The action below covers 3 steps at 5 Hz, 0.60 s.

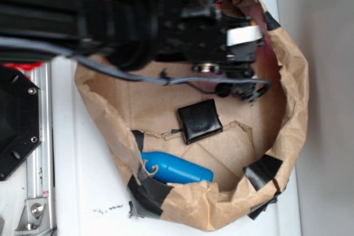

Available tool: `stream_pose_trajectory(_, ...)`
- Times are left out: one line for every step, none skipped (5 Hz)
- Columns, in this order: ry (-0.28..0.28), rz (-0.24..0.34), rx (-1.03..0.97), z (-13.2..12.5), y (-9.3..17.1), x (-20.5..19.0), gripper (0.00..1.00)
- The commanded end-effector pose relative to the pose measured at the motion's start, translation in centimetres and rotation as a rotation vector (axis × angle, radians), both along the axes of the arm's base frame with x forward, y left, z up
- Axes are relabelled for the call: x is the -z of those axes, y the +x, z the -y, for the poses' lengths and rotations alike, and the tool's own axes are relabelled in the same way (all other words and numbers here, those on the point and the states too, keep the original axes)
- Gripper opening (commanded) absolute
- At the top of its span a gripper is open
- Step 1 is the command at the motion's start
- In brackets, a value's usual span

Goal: Grab the yellow duck.

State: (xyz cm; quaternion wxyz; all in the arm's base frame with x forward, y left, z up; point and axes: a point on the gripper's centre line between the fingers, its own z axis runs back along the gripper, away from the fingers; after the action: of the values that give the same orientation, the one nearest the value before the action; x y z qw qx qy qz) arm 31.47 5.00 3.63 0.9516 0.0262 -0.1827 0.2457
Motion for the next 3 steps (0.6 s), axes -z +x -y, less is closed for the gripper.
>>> stream_pose_trajectory(-0.030,0.088,0.017,-0.2,-1.9,-4.9,0.00)
stream_pose_trajectory(-0.073,0.039,0.034,0.4,-2.4,-6.6,0.00)
stream_pose_trajectory(-0.080,-0.116,0.051,1.1,-3.2,-7.5,0.00)
